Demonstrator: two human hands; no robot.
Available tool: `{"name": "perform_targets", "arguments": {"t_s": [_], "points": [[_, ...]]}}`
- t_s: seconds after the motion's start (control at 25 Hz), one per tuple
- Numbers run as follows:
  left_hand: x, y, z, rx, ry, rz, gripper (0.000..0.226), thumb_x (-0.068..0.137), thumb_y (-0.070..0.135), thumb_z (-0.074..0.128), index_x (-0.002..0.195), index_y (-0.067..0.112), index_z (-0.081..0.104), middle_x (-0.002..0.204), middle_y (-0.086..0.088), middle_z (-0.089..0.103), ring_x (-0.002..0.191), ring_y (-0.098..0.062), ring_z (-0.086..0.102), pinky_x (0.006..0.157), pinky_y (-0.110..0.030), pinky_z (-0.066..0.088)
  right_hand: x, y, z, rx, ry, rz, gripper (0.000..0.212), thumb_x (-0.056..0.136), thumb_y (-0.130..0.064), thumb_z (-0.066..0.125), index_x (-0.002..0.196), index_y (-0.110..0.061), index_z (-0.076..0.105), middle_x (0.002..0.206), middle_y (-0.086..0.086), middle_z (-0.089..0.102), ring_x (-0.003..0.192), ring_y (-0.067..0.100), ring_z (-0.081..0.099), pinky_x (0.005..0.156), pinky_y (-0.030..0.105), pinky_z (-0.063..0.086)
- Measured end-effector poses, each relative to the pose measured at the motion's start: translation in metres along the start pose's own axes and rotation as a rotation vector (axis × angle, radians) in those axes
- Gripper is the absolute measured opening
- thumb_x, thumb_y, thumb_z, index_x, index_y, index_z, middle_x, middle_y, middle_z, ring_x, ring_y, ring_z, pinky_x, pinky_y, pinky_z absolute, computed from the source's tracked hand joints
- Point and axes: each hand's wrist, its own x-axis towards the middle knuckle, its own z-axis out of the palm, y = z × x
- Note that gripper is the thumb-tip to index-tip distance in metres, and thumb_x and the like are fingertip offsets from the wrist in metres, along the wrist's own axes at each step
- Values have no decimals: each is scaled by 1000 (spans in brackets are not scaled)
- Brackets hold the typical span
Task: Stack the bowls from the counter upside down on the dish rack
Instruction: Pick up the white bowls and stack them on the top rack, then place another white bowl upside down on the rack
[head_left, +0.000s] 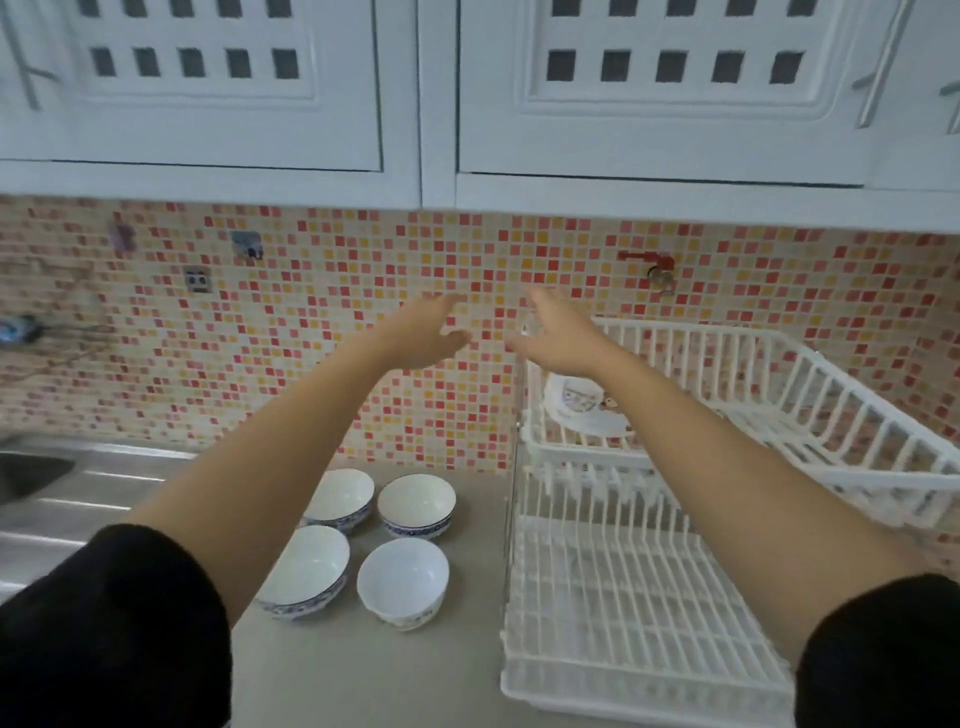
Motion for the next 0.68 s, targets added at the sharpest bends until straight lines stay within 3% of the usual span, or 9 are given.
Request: {"name": "perform_targets", "arguments": {"t_s": [0.16, 0.28, 0.48, 0.68], "points": [[-50, -67, 31, -21, -117, -138, 64, 98, 43, 37, 149, 6, 25, 154, -14, 34, 140, -31, 36, 112, -42, 32, -6, -63, 78, 100, -33, 38, 65, 95, -26, 50, 150, -12, 17, 157, 11, 19, 142, 29, 28, 111, 42, 31], [-86, -100, 82, -51, -243, -210, 61, 99, 38, 39, 147, 2, 28, 150, -18, 39, 136, -33, 40, 109, -41, 34, -18, -73, 145, 166, -141, 178, 62, 95, -23, 50, 147, -8, 20, 154, 15, 22, 137, 32, 33, 109, 43, 37], [-136, -125, 175, -193, -405, -325, 43, 98, 24, 44, 133, -1, 46, 133, -19, 55, 120, -34, 52, 96, -35, 41, -57, -19, 260, 210, -241, 540, 55, 88, -27, 54, 137, -5, 39, 137, 20, 46, 124, 36, 48, 102, 41, 44], [-143, -146, 261, -262, -496, -449, 52, 96, 31, 42, 138, 0, 37, 137, -20, 50, 125, -36, 49, 103, -41, 40, -77, 35, 340, 209, -384, 808, 64, 97, -39, 41, 145, -1, 24, 151, 21, 30, 139, 34, 30, 110, 36, 29]]}}
